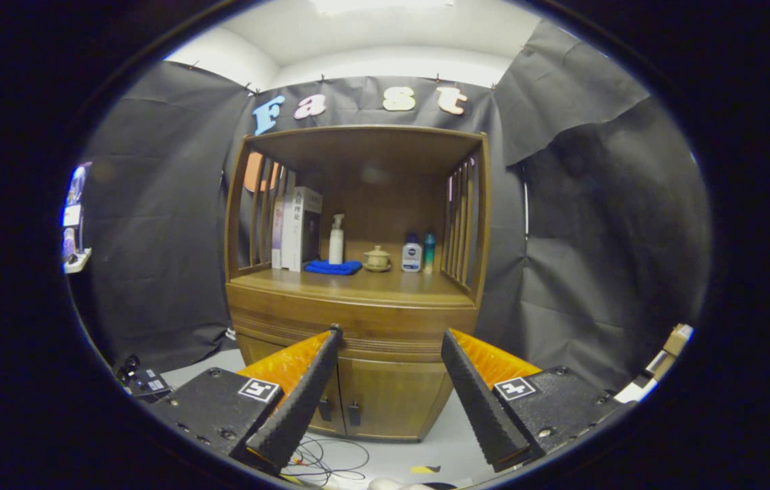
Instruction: Pull open the drawer, take out the items inside it, and place them on the countertop above the cabinet.
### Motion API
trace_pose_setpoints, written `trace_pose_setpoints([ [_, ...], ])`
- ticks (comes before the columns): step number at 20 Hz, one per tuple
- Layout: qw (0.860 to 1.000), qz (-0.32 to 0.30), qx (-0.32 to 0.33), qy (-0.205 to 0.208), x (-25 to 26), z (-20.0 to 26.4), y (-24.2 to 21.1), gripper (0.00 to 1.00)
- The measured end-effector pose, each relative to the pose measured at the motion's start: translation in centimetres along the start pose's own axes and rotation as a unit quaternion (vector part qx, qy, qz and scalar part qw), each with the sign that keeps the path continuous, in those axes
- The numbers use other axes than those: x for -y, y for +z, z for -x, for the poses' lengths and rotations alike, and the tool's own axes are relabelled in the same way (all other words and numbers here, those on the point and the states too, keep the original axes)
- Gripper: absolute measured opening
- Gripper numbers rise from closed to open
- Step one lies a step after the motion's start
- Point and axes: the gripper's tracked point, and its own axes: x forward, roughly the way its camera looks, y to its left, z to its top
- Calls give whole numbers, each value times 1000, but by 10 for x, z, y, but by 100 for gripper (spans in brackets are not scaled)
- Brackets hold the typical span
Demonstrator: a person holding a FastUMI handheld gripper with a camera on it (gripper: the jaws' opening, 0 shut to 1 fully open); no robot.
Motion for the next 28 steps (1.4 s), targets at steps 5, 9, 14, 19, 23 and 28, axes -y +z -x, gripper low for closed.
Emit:
trace_pose_setpoints([
  [5, 1000, 2, 23, 11, -35, -52, 22, 100],
  [9, 1000, -13, 3, 24, -72, -109, 3, 100],
  [14, 999, -14, -43, 12, -90, -176, -51, 100],
  [19, 997, -10, -78, -6, -89, -216, -95, 97],
  [23, 996, -10, -94, -8, -96, -237, -115, 85],
  [28, 996, -5, -92, -12, -101, -251, -117, 64],
])
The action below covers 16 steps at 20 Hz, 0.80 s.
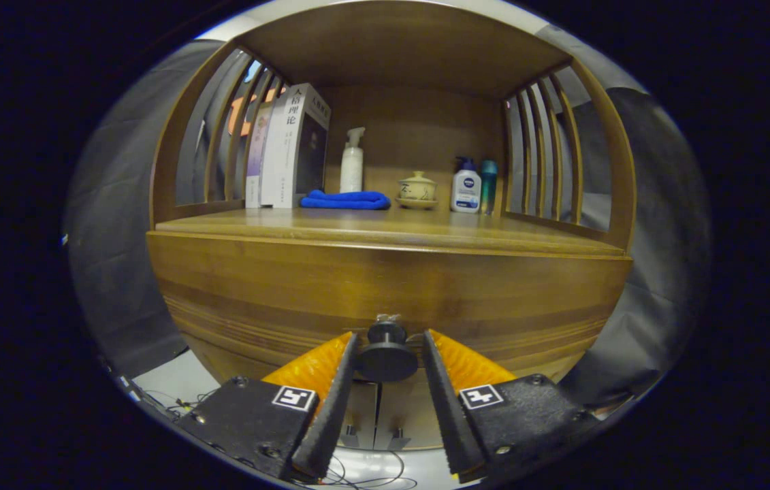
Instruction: Pull open the drawer, take out the items inside it, and place them on the countertop above the cabinet.
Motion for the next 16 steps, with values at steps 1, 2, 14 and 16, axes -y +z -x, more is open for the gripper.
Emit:
trace_pose_setpoints([
  [1, 1000, -1, -5, -3, 0, 1, 0, 58],
  [2, 1000, -3, -3, -6, 1, -2, 0, 53],
  [14, 1000, -22, -18, -6, 3, 0, -2, 38],
  [16, 1000, -21, -21, -5, 3, 6, -3, 36],
])
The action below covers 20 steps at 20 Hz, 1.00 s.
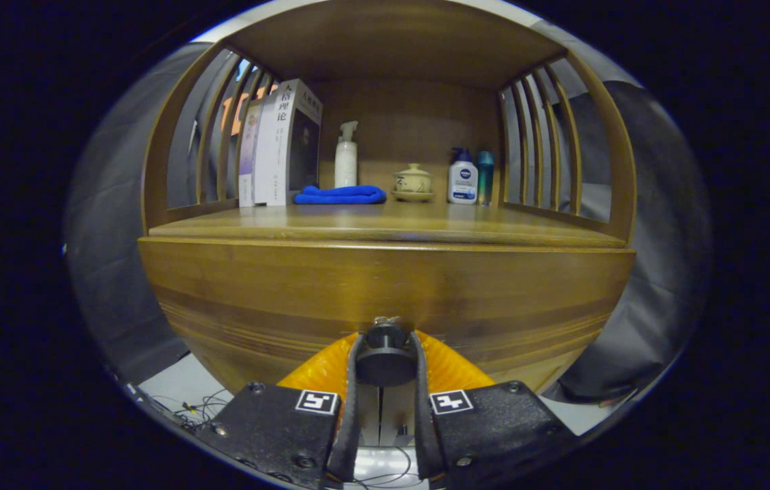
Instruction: Pull open the drawer, take out the items inside it, and place them on the countertop above the cabinet.
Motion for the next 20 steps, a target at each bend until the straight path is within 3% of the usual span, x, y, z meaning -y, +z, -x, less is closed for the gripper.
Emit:
trace_pose_setpoints([
  [20, 1000, 7, 4, 20, -8, 137, -46, 35],
])
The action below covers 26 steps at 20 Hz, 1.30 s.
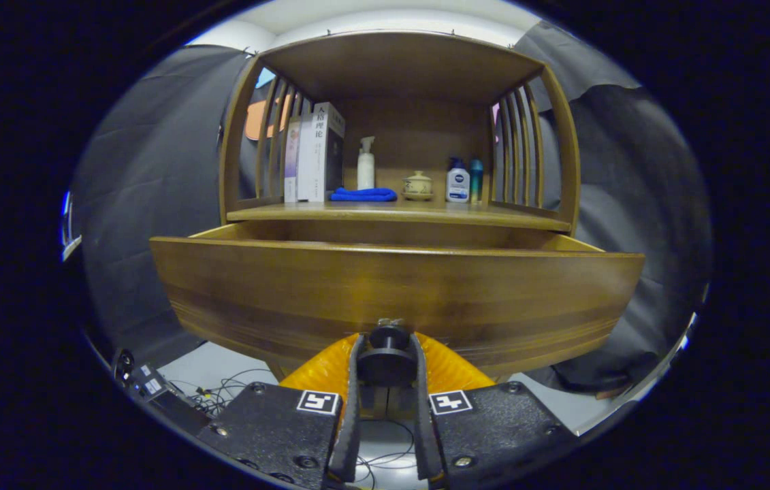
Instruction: Pull open the drawer, take out the items inside it, and place them on the countertop above the cabinet.
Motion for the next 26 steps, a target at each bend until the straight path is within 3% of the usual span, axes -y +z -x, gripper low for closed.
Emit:
trace_pose_setpoints([
  [13, 1000, -5, -13, 10, -3, 49, -28, 35],
  [20, 1000, 6, -11, 9, -4, 53, -33, 36],
  [22, 1000, 9, 4, 8, 3, 59, -21, 46],
  [26, 999, 2, 45, 4, 19, 82, 21, 100],
])
